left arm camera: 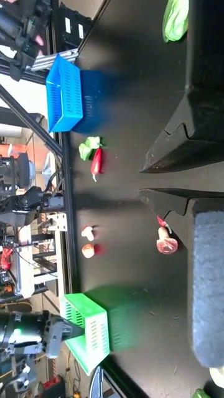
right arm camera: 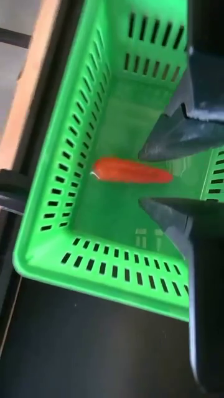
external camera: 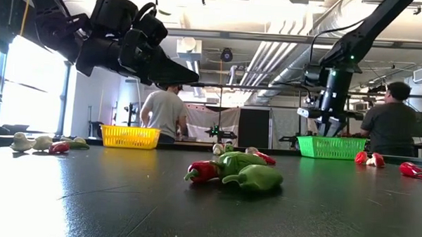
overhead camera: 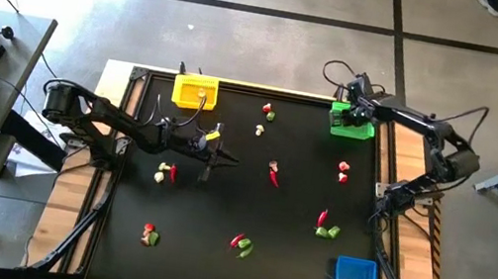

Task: Sort produce into baskets
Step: Put the red chili pepper into the green bin

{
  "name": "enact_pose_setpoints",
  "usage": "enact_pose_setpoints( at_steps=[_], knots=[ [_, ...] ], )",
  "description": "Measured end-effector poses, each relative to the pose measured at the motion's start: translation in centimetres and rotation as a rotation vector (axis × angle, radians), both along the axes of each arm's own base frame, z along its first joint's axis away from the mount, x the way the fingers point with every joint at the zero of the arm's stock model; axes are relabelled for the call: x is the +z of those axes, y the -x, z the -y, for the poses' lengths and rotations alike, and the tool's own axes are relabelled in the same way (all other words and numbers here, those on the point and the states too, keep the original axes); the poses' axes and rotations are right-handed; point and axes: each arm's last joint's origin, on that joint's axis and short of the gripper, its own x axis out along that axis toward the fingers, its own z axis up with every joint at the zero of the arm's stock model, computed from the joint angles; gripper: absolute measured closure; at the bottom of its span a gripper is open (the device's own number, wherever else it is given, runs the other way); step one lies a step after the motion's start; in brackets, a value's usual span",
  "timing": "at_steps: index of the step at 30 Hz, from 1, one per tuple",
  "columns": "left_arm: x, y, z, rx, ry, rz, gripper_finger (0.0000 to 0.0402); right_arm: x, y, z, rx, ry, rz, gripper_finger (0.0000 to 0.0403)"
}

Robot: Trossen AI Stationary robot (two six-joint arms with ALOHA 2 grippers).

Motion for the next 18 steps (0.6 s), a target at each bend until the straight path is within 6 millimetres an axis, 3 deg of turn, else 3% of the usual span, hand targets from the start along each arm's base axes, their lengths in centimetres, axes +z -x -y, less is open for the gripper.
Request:
enact_pose_setpoints(
  at_steps=[6, 14, 18],
  knots=[
    [0.0, 0.0, 0.0, 0.000, -0.001, 0.000, 0.0367, 2.9, -0.6, -0.3, 0.128, 0.030, -0.054, 0.0283],
    [0.0, 0.0, 0.0, 0.000, 0.000, 0.000, 0.0367, 5.9, -2.6, -4.7, 0.288, 0.279, 0.030, 0.0389],
    [0.0, 0.0, 0.0, 0.001, 0.000, 0.000, 0.0367, 5.6, -3.0, -7.2, 0.307, 0.376, 0.158, 0.0387]
  ],
)
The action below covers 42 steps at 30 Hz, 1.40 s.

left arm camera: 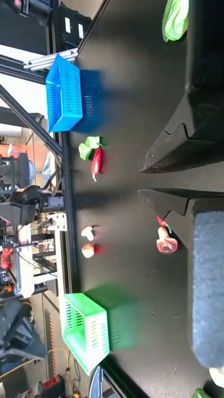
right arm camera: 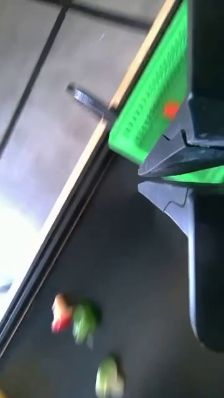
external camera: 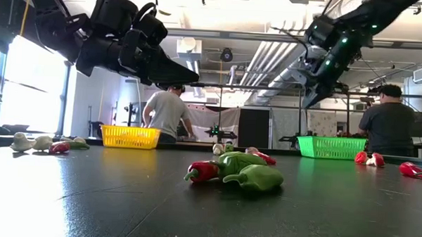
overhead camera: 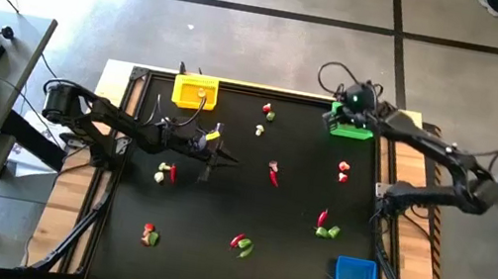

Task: Sort produce into baskets
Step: Put the red chili pepper into the green bin

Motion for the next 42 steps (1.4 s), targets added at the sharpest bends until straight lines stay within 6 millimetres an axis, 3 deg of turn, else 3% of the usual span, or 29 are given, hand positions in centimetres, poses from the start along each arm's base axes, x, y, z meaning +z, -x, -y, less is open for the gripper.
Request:
enact_pose_setpoints(
  at_steps=[8, 13, 22, 30, 42],
  knots=[
    [0.0, 0.0, 0.0, 0.000, 0.000, -0.001, 0.0367, -3.2, -0.5, -5.0, 0.090, 0.002, 0.180, 0.0400],
    [0.0, 0.0, 0.0, 0.000, 0.000, -0.001, 0.0367, -4.5, -0.7, -7.2, 0.098, 0.002, 0.172, 0.0401],
    [0.0, 0.0, 0.0, 0.000, 0.000, -0.002, 0.0367, -3.3, -2.4, -10.2, 0.195, 0.109, 0.163, 0.0403],
    [0.0, 0.0, 0.0, 0.001, 0.002, -0.002, 0.0367, -2.9, -3.4, -14.1, 0.292, 0.191, 0.187, 0.0403],
    [0.0, 0.0, 0.0, 0.000, 0.003, -0.005, 0.0367, -3.7, -4.6, -19.4, 0.496, 0.102, 0.279, 0.0400]
  ],
)
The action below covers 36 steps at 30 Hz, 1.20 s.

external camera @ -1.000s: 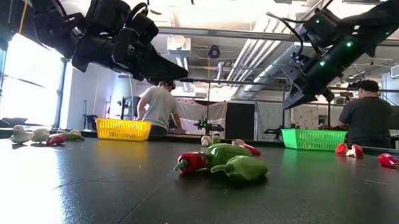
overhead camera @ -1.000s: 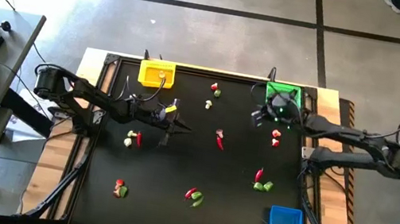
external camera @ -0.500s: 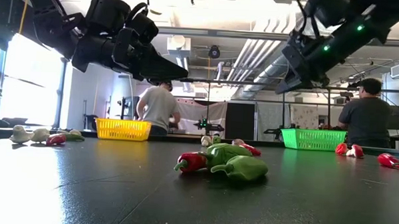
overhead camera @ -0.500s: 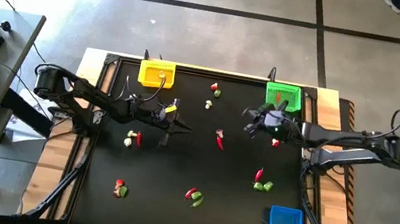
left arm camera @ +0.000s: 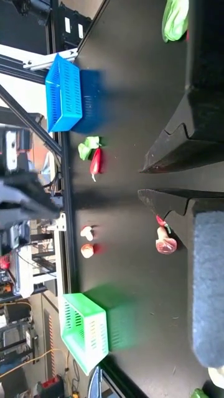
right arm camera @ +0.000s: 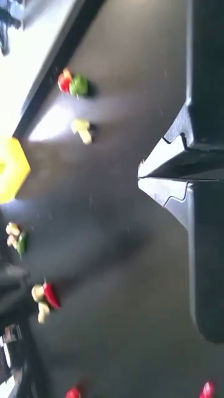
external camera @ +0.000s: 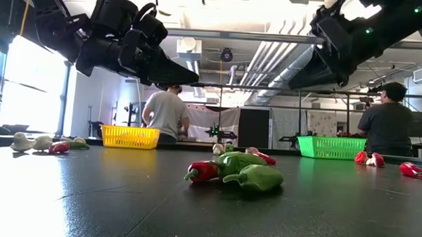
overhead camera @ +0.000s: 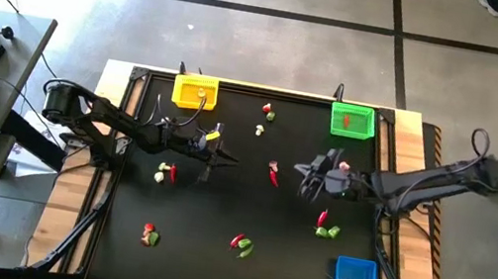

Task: Sort produce into baskets
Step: Put the red chili pepper into the green bin

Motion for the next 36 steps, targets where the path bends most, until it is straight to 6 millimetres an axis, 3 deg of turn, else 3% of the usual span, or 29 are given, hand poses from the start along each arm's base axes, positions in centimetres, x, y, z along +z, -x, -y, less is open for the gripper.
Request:
enact_pose_setpoints(
  at_steps=[6, 16, 20, 27, 36],
  knots=[
    [0.0, 0.0, 0.1, -0.003, 0.001, -0.003, 0.0367, -2.1, -1.6, -1.7, 0.023, -0.053, 0.003, 0.0362],
    [0.0, 0.0, 0.1, -0.003, 0.001, -0.003, 0.0367, -5.4, -4.8, -3.2, -0.070, 0.025, -0.054, 0.0227],
    [0.0, 0.0, 0.1, -0.003, 0.000, -0.002, 0.0367, -6.5, -6.5, -3.4, -0.107, 0.055, -0.090, 0.0192],
    [0.0, 0.0, 0.1, -0.003, 0.001, -0.005, 0.0367, -7.7, -8.2, -3.5, -0.230, 0.069, -0.103, 0.0191],
    [-0.1, 0.0, 0.1, -0.003, 0.001, -0.005, 0.0367, -10.0, -8.2, -2.6, -0.336, -0.092, -0.159, 0.0231]
  ],
)
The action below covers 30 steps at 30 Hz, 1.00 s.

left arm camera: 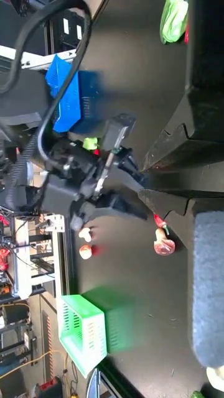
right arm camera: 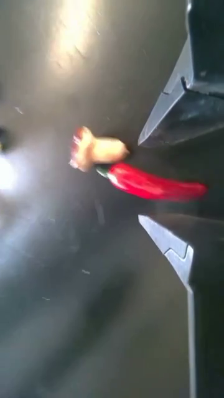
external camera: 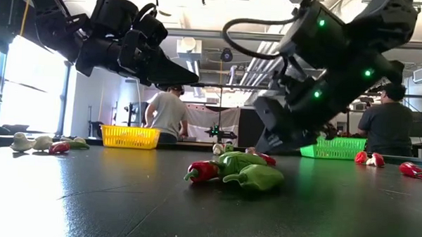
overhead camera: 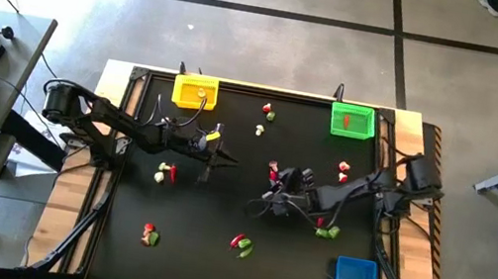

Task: Sort produce into baskets
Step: Put the red chili pepper into the green bin

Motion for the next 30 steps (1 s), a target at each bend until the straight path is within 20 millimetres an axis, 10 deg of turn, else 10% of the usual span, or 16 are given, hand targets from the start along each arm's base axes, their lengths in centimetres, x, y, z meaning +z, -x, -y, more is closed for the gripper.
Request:
enact_pose_setpoints(
  at_steps=[15, 22, 30],
  knots=[
    [0.0, 0.0, 0.0, 0.000, -0.001, 0.000, 0.0367, 0.2, -0.1, -0.2, 0.139, -0.084, -0.061, 0.0391],
    [0.0, 0.0, 0.0, 0.001, 0.000, -0.005, 0.0367, 4.9, 0.8, 0.6, 0.230, -0.085, -0.012, 0.0382],
    [0.0, 0.0, 0.0, 0.000, -0.003, 0.000, 0.0367, 10.8, 5.2, 6.3, -0.052, 0.017, -0.013, 0.0393]
  ],
)
